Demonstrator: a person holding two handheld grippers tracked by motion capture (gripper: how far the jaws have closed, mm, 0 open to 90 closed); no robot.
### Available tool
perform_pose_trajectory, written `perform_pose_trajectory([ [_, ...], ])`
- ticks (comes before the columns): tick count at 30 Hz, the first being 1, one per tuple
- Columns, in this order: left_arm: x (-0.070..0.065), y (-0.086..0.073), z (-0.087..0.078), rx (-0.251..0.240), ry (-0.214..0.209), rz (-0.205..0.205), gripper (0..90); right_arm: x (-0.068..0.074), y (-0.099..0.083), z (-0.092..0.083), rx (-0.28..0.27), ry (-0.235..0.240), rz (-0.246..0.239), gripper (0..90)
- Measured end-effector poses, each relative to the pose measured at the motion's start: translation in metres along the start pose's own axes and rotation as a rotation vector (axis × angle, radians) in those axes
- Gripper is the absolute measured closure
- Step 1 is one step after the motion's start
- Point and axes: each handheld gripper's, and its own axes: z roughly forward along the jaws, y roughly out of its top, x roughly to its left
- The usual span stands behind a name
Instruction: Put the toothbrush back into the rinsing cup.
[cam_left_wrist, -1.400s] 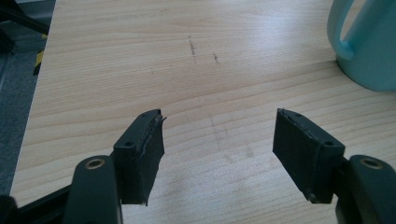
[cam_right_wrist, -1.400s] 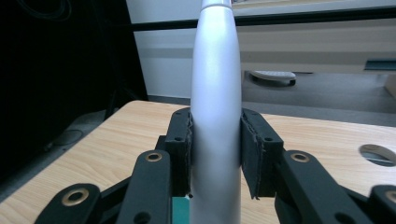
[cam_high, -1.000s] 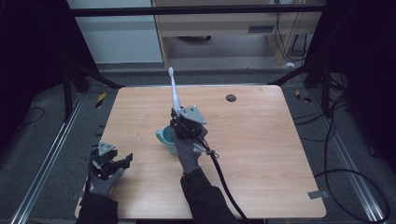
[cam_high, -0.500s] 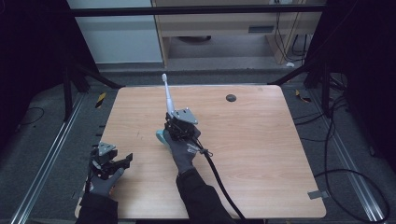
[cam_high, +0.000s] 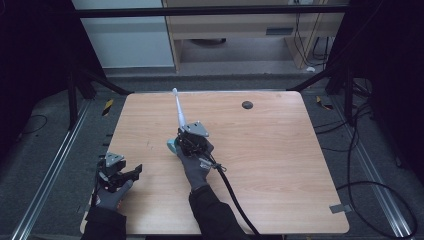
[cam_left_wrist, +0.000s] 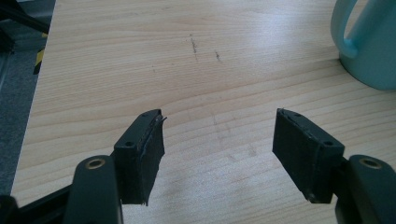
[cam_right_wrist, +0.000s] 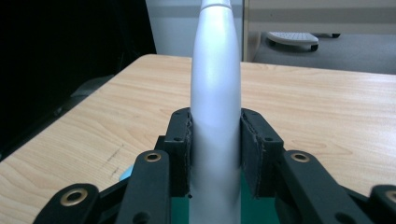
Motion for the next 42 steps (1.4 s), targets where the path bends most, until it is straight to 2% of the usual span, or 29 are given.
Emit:
perform_pose_trajectory([
  [7, 0.0, 0.0, 0.0, 0.001, 0.0, 0.001, 32.9, -0.001, -0.004, 0.002, 0.051, 0.001, -0.009, 65.9],
  [14, 0.0, 0.0, 0.0, 0.003, -0.002, 0.002, 32.9, -0.003, -0.007, 0.001, 0.075, 0.014, -0.006, 65.6],
  [21, 0.0, 0.0, 0.001, 0.002, -0.001, 0.001, 32.9, -0.003, -0.003, -0.005, 0.056, 0.029, -0.021, 64.4],
  [22, 0.0, 0.0, 0.001, 0.003, -0.001, 0.001, 32.9, -0.003, -0.002, -0.007, 0.051, 0.031, -0.02, 63.2],
  [23, 0.0, 0.0, 0.001, 0.003, -0.002, 0.0, 32.9, -0.004, 0.001, -0.012, 0.043, 0.041, -0.015, 58.0],
  [24, 0.0, 0.0, 0.001, 0.003, -0.002, 0.0, 32.9, -0.004, 0.001, -0.012, 0.043, 0.041, -0.015, 58.0],
  [26, 0.0, 0.0, 0.0, 0.002, -0.002, 0.0, 32.9, -0.007, 0.006, -0.023, 0.015, 0.058, -0.028, 48.9],
  [28, 0.0, 0.0, 0.0, 0.001, -0.001, -0.001, 32.9, -0.009, 0.007, -0.027, 0.005, 0.063, -0.031, 46.1],
  [29, 0.0, 0.0, 0.0, 0.002, -0.003, -0.001, 32.9, -0.013, 0.009, -0.035, -0.007, 0.076, -0.035, 40.1],
  [33, -0.001, 0.0, 0.0, 0.0, -0.002, 0.0, 32.9, -0.022, 0.012, -0.047, -0.001, 0.093, -0.034, 34.2],
  [36, -0.001, 0.0, 0.0, 0.0, -0.003, 0.0, 32.8, -0.039, 0.013, -0.064, 0.015, 0.091, -0.066, 28.6],
  [37, -0.001, 0.0, 0.0, 0.0, -0.003, 0.0, 32.9, -0.039, 0.013, -0.064, 0.015, 0.091, -0.066, 28.6],
  [41, -0.001, 0.0, 0.0, 0.0, -0.006, 0.0, 33.0, -0.067, 0.01, -0.082, 0.024, 0.106, -0.037, 27.2],
  [42, -0.001, 0.0, 0.0, 0.0, -0.007, 0.001, 33.1, -0.082, 0.006, -0.089, 0.04, 0.123, -0.01, 26.0],
])
